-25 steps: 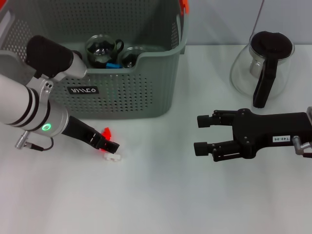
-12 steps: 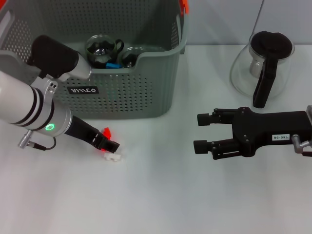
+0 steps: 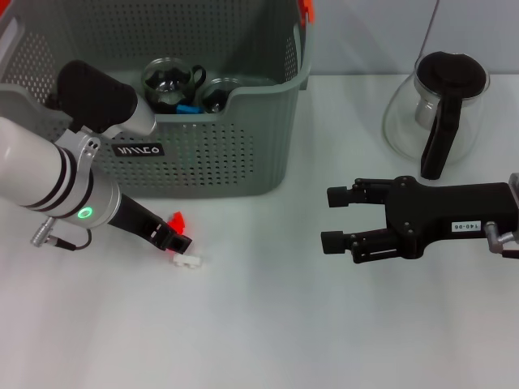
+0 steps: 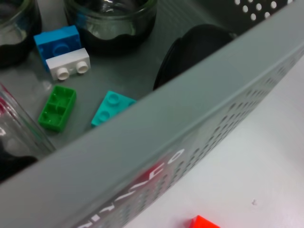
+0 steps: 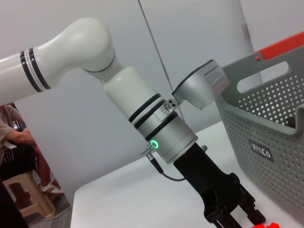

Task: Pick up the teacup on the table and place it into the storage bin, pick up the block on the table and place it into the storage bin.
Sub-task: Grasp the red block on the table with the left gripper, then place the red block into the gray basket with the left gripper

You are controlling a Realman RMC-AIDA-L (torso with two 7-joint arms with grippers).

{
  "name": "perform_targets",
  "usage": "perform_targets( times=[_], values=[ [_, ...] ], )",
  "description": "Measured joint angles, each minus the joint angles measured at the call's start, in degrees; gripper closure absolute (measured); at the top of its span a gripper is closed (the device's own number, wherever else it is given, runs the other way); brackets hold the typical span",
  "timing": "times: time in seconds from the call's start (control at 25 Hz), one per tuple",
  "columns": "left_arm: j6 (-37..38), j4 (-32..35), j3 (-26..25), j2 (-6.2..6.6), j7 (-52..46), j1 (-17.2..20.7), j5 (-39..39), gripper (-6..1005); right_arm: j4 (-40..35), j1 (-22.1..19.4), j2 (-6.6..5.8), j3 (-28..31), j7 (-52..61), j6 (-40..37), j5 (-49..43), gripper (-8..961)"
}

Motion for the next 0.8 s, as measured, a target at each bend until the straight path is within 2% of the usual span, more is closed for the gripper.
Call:
perform_targets(
  times=[0.28, 0.52, 0.72, 0.8],
  values=[
    [0.0, -0.1, 0.4, 0.0, -0.1, -0.2, 0.2, 398, 0.0, 0.0, -0.05, 0.6, 0.0, 0.0, -0.1, 42],
    [0.0, 0.0, 1.2, 0.0, -0.8, -0.3, 0.8, 628, 0.0, -0.2, 0.01, 0.6, -0.1, 0.0, 0.0, 41],
    [0.8, 2.1, 1.8, 0.0, -1.2, 0.1, 0.9, 714, 0.0, -0.3, -0.07, 0.6, -0.1, 0.0, 0.0, 41],
    [1.8, 4.0, 1.9, 0.0, -1.4, 0.6, 0.9, 714, 0.0, -0.3, -0.07, 0.6, -0.1, 0.0, 0.0, 41]
  ],
)
